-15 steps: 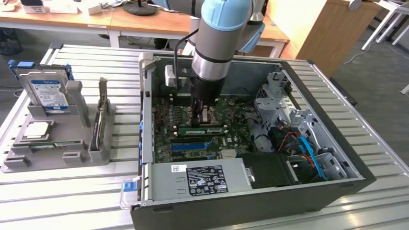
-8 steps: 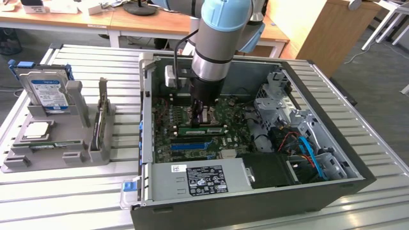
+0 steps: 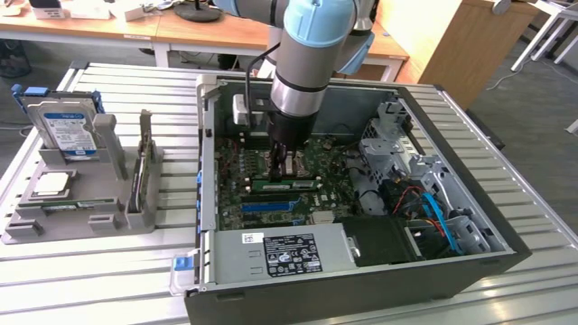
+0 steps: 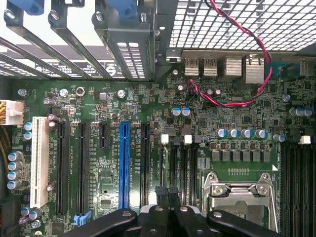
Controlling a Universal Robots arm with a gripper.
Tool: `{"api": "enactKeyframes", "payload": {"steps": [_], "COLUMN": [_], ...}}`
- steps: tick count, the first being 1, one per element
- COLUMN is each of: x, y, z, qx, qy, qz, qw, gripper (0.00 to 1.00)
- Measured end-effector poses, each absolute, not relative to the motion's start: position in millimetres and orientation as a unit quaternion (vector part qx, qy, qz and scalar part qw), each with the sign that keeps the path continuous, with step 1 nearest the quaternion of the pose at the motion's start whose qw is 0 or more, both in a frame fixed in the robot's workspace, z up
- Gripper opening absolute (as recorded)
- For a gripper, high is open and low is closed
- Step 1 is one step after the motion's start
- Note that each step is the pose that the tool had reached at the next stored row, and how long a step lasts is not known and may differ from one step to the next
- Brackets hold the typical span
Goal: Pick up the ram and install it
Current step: 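Press down the ram until it locks into place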
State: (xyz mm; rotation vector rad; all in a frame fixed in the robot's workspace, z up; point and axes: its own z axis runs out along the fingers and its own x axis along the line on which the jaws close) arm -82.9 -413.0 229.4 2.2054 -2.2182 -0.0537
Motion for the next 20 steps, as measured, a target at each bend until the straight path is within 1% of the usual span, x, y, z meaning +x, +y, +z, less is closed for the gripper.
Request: {"api": "enactKeyframes", "payload": {"steps": [20], "x": [-82.9], "y": [-413.0], "z": [225.7], "qx": [0.705], "qy": [-0.709], "qz": [-0.017], "qw": [0.007], "gripper": [0.11]}}
